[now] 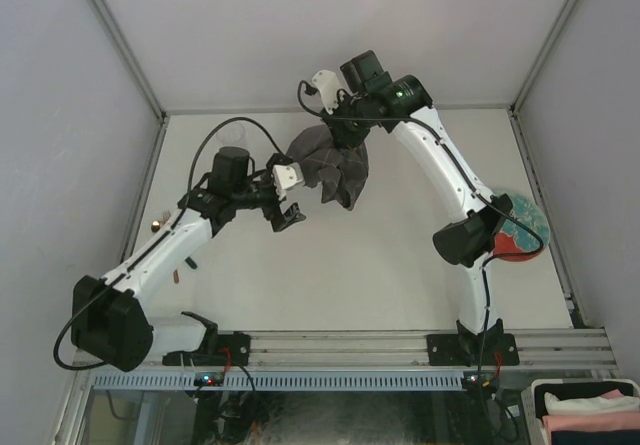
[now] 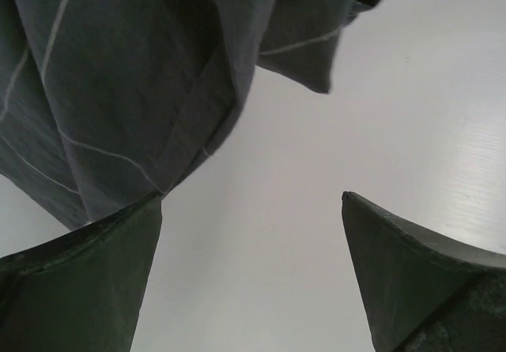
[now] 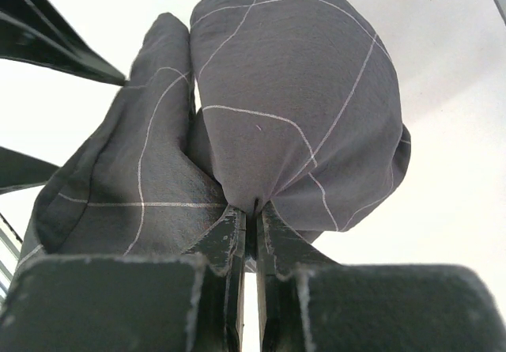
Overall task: Set the dinner table for one person
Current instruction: Flatten out the napkin at the center of the board.
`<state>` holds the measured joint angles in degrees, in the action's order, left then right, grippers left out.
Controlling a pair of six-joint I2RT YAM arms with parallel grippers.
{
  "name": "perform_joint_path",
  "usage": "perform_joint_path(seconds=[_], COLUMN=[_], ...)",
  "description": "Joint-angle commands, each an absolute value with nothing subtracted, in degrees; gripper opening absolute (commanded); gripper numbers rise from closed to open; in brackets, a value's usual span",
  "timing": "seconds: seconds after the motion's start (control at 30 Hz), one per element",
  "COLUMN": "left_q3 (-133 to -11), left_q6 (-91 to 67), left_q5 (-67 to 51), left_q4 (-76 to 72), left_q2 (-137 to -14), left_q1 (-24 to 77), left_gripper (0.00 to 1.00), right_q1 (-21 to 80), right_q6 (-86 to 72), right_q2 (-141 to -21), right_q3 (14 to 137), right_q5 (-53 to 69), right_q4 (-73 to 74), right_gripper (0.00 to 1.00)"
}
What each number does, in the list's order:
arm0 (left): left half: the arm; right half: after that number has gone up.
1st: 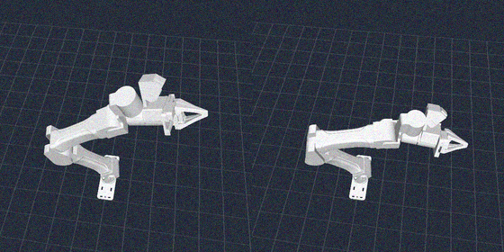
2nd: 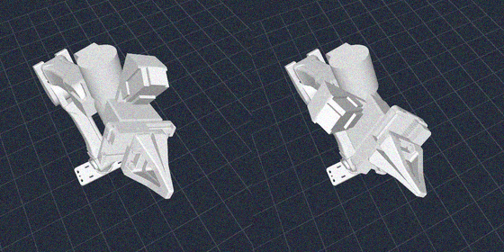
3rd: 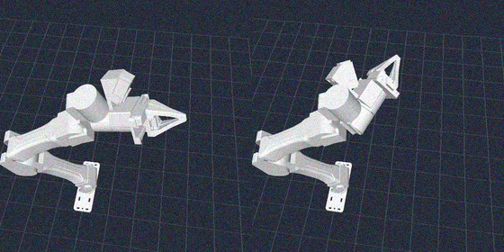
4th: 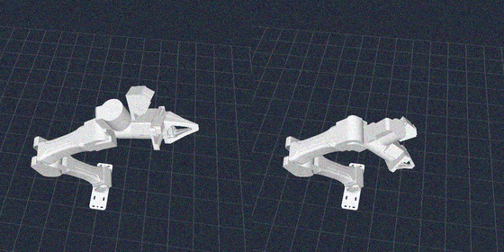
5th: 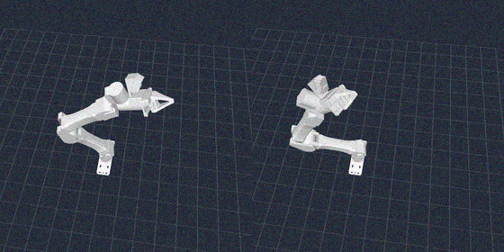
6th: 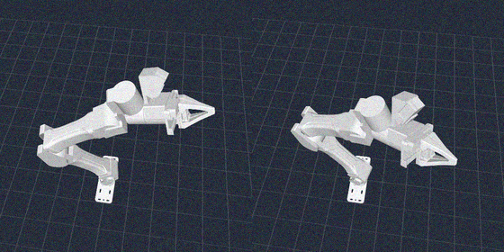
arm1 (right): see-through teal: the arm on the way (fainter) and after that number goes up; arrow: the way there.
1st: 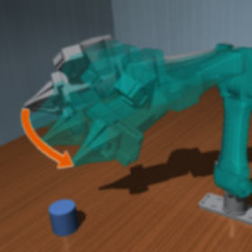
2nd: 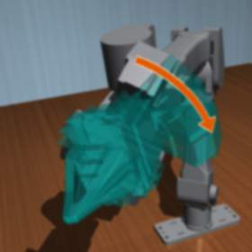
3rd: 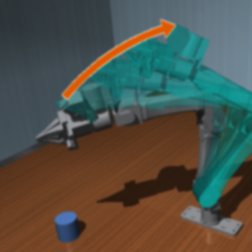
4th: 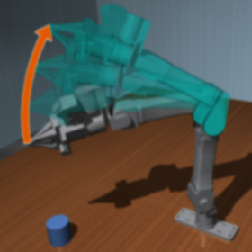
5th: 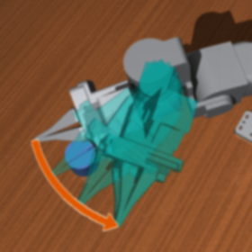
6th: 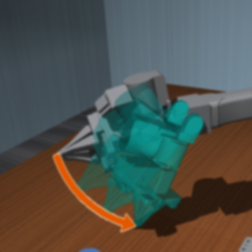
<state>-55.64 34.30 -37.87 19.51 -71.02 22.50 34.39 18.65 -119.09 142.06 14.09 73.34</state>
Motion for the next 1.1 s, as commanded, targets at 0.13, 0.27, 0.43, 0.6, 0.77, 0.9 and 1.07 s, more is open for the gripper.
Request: perform_joint_path(seconds=[0.13, 0.27, 0.43, 0.6, 0.77, 0.9, 1.07], left_q3=[-57.52, -58.89, -59.68, -59.44, -60.42, -62.53, -67.56], left_q6=[36.74, 37.12, 38.74, 39.37, 40.92, 41.65, 42.69], left_q5=[-23.87, -16.19, -12.34, -8.91, -8.02, -7.03, -6.54], left_q4=[7.28, 3.87, 0.84, -1.43, -1.35, 1.47, 9.24], left_q2=[-77.45, -79.15, -79.77, -80.07, -79.73, -78.55, -77.39], left_q1=[26.97, 28.71, 29.59, 30.12, 30.23, 30.17, 30.17], left_gripper=[0.85, 0.83, 0.85, 0.74, 0.32, 0.00, 0.00], right_q1=[36.19, 36.30, 36.14, 35.63, 34.42, 31.82, 30.03], right_q6=[16.93, 17.09, 17.44, 17.62, 18.23, 18.41, 20.13], right_q2=[-116.42, -115.76, -115.74, -115.84, -116.01, -117.96, -119.00], right_q3=[142.44, 141.19, 140.76, 140.81, 138.72, 139.21, 138.45], right_q5=[15.34, 15.74, 15.98, 16.29, 16.81, 18.62, 19.33], right_q4=[72.86, 73.29, 73.54, 73.71, 74.19, 74.48, 75.34], right_gripper=[0.00, 0.00, 0.00, 0.00, 0.00, 0.00, 0.00])
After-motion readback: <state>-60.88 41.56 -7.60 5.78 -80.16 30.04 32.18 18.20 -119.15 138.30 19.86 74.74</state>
